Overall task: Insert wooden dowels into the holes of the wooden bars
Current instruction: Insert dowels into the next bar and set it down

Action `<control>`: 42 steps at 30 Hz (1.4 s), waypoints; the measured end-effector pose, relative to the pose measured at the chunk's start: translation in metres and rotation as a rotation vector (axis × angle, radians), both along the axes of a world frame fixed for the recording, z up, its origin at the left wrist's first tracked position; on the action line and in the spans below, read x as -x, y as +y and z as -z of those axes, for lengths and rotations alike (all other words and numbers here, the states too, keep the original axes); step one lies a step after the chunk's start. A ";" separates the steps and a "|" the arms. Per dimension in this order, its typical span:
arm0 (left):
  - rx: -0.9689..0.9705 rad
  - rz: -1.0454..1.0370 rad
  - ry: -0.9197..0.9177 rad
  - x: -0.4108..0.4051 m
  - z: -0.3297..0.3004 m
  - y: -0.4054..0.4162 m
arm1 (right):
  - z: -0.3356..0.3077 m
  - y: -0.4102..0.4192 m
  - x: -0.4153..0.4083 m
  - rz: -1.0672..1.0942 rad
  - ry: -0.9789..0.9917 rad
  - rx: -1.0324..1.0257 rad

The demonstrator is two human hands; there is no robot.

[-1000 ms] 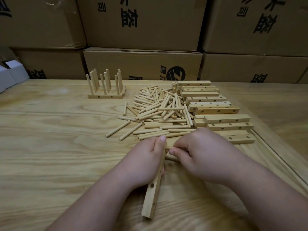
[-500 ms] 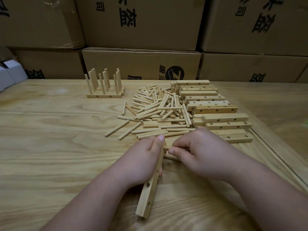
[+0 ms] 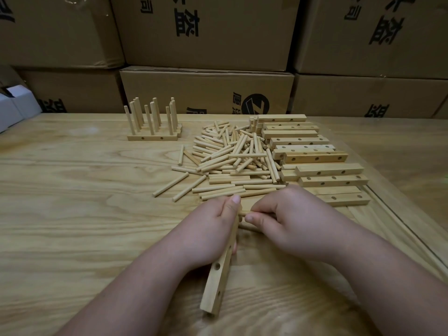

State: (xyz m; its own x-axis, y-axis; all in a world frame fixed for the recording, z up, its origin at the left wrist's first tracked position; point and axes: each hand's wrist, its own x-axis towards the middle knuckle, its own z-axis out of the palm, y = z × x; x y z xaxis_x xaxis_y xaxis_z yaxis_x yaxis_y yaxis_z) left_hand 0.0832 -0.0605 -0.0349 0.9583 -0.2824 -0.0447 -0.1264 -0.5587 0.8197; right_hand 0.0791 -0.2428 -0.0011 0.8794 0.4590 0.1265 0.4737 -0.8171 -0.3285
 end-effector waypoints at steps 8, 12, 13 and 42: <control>-0.025 0.013 -0.026 0.001 0.001 0.000 | 0.000 -0.004 -0.001 0.011 0.089 -0.045; -0.031 -0.016 -0.021 0.000 0.001 -0.001 | -0.001 0.003 0.002 0.040 0.026 -0.008; -0.031 -0.025 -0.020 0.000 0.002 -0.001 | -0.001 0.004 0.003 0.052 0.012 0.005; -0.020 0.009 0.004 -0.001 0.001 0.001 | 0.006 0.002 -0.001 0.066 0.089 -0.092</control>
State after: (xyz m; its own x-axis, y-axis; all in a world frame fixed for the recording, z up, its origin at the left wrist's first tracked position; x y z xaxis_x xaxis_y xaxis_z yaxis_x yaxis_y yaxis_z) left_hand 0.0839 -0.0598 -0.0355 0.9555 -0.2899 -0.0538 -0.1286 -0.5739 0.8088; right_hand 0.0800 -0.2405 -0.0067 0.9170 0.3897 0.0855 0.3854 -0.8099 -0.4422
